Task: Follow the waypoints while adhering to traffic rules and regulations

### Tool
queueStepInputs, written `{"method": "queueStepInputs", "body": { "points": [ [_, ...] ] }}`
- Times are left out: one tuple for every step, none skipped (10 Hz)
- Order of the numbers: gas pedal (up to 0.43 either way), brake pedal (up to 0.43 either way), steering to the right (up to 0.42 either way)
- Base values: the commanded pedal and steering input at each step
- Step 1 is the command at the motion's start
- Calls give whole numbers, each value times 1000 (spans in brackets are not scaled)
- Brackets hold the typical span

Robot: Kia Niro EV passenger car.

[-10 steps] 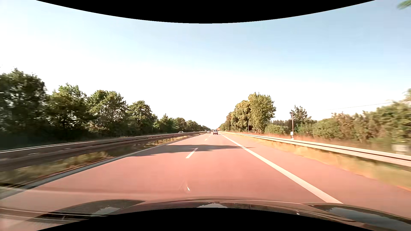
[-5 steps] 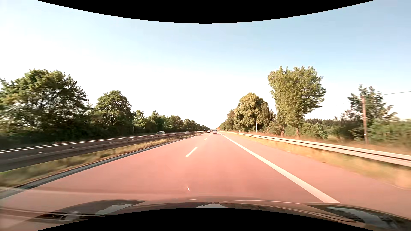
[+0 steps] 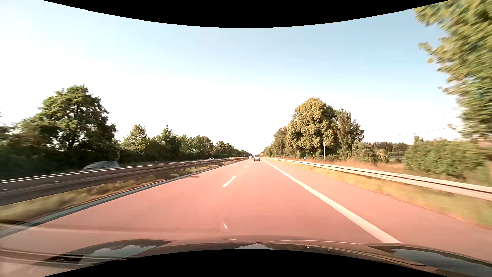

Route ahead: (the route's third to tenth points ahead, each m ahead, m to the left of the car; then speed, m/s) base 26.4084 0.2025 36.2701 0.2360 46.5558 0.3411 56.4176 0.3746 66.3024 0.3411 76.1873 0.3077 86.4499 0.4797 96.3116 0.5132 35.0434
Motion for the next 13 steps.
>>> {"method": "queueStepInputs", "body": {
  "points": [
    [370, 6, -2],
    [370, 6, -2],
    [370, 6, -2],
    [370, 6, -3],
    [370, 6, -3],
    [378, 6, -3],
    [378, 6, -3],
    [378, 6, -3],
    [378, 6, -2],
    [378, 6, -2],
    [390, 6, -2],
    [390, 6, -1],
    [390, 6, -2]
  ]
}}
